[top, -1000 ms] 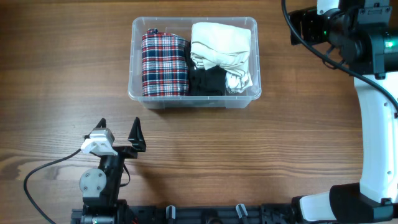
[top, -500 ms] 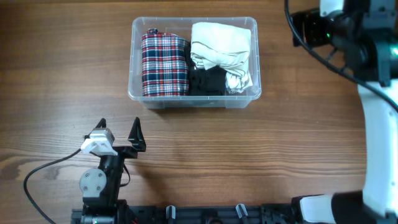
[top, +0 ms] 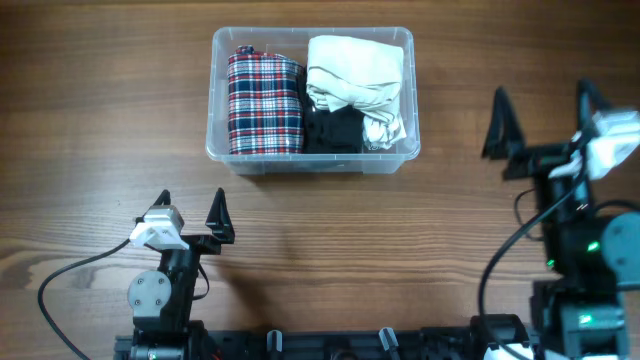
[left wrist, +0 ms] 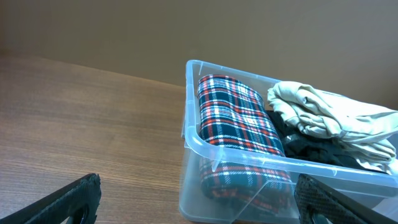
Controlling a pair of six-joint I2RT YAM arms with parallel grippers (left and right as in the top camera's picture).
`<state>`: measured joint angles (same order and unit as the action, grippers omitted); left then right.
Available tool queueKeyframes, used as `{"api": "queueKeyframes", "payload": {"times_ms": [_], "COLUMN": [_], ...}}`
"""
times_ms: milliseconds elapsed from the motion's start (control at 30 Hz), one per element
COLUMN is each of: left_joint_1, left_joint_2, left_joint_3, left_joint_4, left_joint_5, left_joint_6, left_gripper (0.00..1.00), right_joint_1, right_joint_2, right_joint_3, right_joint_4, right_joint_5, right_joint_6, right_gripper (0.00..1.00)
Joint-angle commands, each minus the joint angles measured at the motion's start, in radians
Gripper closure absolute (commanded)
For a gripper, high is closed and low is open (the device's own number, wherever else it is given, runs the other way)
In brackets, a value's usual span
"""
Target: Pack container
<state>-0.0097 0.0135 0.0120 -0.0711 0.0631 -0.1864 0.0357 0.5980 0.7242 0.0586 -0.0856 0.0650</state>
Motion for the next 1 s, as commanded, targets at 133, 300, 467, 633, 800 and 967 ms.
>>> {"api": "queueKeyframes", "payload": {"times_ms": [133, 300, 467, 633, 800, 967], "left_joint_1": [0.008, 0.008, 0.008, 0.008, 0.008, 0.008], "left_joint_2": [-0.011, -0.011, -0.011, -0.011, -0.011, -0.011], "left_joint_3": [-0.006, -0.006, -0.006, -0.006, -0.006, -0.006], "left_joint_4": [-0.003, -0.003, -0.003, -0.003, -0.003, -0.003], "left_joint_5": [-0.012, -0.012, -0.012, -0.012, -0.012, -0.012], "left_joint_6": [-0.009, -0.009, -0.009, -0.009, -0.009, -0.009], "left_gripper": [0.0, 0.0, 0.0, 0.0, 0.0, 0.0], "right_joint_1": [-0.005, -0.005, -0.005, -0.005, -0.005, -0.005], "right_joint_2": [-0.327, -0.466, -0.527, -0.562, -0.594, -0.594], "right_joint_3": [-0.439, -0.605, -0.696, -0.719, -0.719, -0.719], "right_joint_4": [0.061, 0.064, 0.061, -0.003, -0.057, -0.059], "right_joint_5": [-0.016, -0.016, -0.016, -0.01, 0.018, 0.014], "right_joint_6": [0.095, 0.095, 0.095, 0.092, 0.067, -0.003], "right_gripper": [0.0, 0.0, 0.0, 0.0, 0.0, 0.0]}}
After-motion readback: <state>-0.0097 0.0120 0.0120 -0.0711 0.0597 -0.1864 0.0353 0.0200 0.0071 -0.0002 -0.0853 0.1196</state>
